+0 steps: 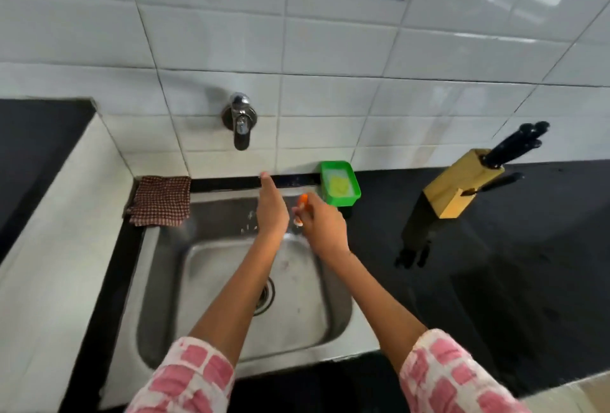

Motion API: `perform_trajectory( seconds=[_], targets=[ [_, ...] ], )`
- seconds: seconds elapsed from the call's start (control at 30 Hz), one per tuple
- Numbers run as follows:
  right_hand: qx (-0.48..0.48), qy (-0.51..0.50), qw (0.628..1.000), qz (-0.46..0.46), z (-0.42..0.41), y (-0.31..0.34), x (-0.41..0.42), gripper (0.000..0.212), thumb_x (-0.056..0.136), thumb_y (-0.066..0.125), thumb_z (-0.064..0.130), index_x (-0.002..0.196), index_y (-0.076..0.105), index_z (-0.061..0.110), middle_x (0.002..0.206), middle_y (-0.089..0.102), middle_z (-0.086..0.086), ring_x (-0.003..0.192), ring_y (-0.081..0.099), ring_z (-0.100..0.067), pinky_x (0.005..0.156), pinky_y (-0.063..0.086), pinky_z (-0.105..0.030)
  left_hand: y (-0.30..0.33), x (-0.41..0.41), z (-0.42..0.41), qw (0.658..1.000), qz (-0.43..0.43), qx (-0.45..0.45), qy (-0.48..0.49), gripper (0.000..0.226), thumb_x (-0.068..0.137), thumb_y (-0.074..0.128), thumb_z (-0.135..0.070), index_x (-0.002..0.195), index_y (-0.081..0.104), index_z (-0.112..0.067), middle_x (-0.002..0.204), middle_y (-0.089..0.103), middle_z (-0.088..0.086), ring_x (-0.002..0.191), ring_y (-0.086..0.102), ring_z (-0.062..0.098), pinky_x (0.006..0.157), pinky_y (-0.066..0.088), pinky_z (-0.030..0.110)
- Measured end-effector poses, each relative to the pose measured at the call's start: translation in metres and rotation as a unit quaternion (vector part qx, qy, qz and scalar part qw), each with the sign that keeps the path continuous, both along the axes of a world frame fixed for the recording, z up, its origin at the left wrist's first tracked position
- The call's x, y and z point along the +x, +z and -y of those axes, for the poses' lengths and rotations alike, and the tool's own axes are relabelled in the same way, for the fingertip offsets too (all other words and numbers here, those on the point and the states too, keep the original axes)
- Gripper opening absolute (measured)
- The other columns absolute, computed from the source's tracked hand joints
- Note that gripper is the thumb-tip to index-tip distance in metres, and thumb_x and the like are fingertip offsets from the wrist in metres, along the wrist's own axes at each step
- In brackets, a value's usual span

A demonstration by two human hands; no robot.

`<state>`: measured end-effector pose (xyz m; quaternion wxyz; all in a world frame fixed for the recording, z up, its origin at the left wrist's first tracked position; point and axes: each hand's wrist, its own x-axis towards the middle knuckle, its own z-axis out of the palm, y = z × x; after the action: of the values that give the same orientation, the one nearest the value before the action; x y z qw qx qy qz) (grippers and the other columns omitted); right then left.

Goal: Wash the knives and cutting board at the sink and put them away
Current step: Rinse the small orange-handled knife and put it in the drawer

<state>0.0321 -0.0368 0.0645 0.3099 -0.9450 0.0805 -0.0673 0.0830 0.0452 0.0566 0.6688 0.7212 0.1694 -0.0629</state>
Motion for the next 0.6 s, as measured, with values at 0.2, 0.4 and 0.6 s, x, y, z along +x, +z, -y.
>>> perform_trajectory(
  seconds=[0.2, 0.4, 0.6],
  targets=[
    [0.284, -0.207, 0.929, 0.114, 0.098, -0.031, -0.073, 0.016, 0.092, 0.051, 0.035, 0.096, 0.053, 0.019, 0.077, 0.063, 0.003, 0.073, 0.064, -0.015, 0.074, 0.053, -0.042, -0.055, -0.115, 0.096, 0.982, -0.043, 0.127, -0.135, 0.06, 0.1, 0.009, -0.042, 0.139, 0.042, -0.011, 0.146, 0.036, 0.019, 0.135, 0.032, 0.032, 0.112, 0.023, 0.043],
    [0.542, -0.487, 0.68, 0.071, 0.253, -0.074, -0.198, 0.01, 0.097, 0.035, 0.014, 0.105, 0.037, 0.007, 0.091, 0.045, -0.011, 0.064, 0.057, -0.024, 0.065, 0.053, -0.042, -0.094, -0.245, 0.223, 0.933, -0.027, 0.236, -0.272, 0.049, 0.102, 0.023, -0.033, 0.145, 0.028, -0.011, 0.155, 0.02, 0.009, 0.145, 0.007, 0.027, 0.115, 0.012, 0.048],
    [0.558, -0.509, 0.654, -0.045, 0.329, -0.107, -0.288, 0.025, 0.098, 0.037, 0.016, 0.072, 0.039, 0.016, 0.068, 0.041, -0.002, 0.055, 0.04, -0.013, 0.044, 0.037, -0.019, -0.117, -0.315, 0.286, 0.849, -0.013, 0.392, -0.353, 0.061, 0.099, 0.016, -0.047, 0.146, 0.026, -0.009, 0.157, 0.013, 0.007, 0.146, 0.005, 0.023, 0.117, 0.006, 0.045]
  ],
)
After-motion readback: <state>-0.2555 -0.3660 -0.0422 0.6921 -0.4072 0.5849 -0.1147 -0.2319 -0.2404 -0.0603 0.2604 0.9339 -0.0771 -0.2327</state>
